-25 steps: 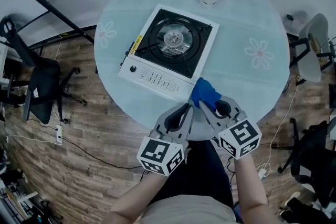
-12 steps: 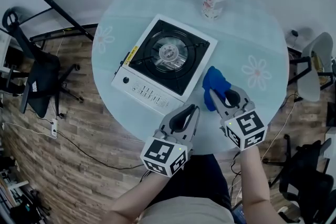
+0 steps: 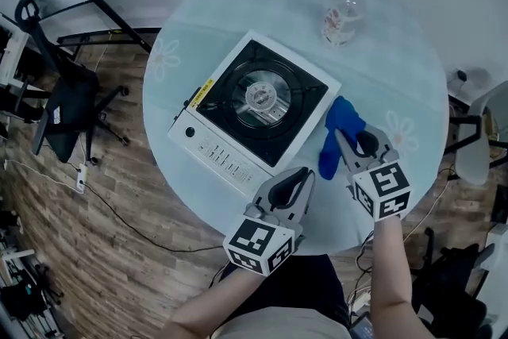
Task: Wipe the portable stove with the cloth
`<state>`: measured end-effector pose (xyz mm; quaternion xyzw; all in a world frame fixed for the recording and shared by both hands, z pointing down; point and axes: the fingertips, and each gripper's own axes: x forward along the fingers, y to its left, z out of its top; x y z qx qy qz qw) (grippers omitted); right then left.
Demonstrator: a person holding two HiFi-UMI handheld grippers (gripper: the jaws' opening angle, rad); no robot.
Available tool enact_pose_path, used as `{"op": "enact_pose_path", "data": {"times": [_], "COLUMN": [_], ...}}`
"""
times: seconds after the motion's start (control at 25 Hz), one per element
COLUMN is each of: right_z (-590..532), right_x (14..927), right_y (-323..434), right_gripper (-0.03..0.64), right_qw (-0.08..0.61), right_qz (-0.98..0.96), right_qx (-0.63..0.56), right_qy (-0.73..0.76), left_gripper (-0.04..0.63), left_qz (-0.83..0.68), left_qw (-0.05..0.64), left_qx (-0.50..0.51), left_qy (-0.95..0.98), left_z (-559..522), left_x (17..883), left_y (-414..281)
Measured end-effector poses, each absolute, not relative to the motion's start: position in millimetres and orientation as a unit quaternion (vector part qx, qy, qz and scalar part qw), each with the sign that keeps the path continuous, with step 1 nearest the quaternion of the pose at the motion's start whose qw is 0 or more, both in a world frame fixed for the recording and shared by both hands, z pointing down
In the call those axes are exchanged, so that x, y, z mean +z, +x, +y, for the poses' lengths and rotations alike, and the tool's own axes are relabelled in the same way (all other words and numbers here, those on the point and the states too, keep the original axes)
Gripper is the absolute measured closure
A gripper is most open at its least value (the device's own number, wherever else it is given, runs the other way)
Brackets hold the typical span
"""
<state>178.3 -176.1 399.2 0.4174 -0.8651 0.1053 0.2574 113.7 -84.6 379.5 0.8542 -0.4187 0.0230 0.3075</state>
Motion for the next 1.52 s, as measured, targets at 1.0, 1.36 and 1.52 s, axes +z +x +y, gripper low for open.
{"op": "enact_pose_path", "data": {"times": [1.0,1.36,1.52], "right_z": [-239.9,-238.1,-236.9], "right_x": [433.7,430.1,429.9], "right_y": [188.2,183.9,181.8], "right_gripper": [0.545,0.545,0.546], "right_qw": [0.321,0.405,0.449], "right_qz": [-0.855,-0.837,-0.828], "right_qx": [0.123,0.035,0.015], "right_qy": [0.387,0.365,0.335], "left_gripper": [0.546,0.546,0.546], "left_qz": [-0.452,-0.453,-0.454], "left_qw": [0.360,0.356,0.355], "left_qx": [0.003,-0.001,-0.005], "left_qy": [0.816,0.818,0.817], "left_z": [-88.9,-87.6,-86.9], "left_x": [409.8,407.4,405.7], "left_y": [122.2,118.6,115.7]}}
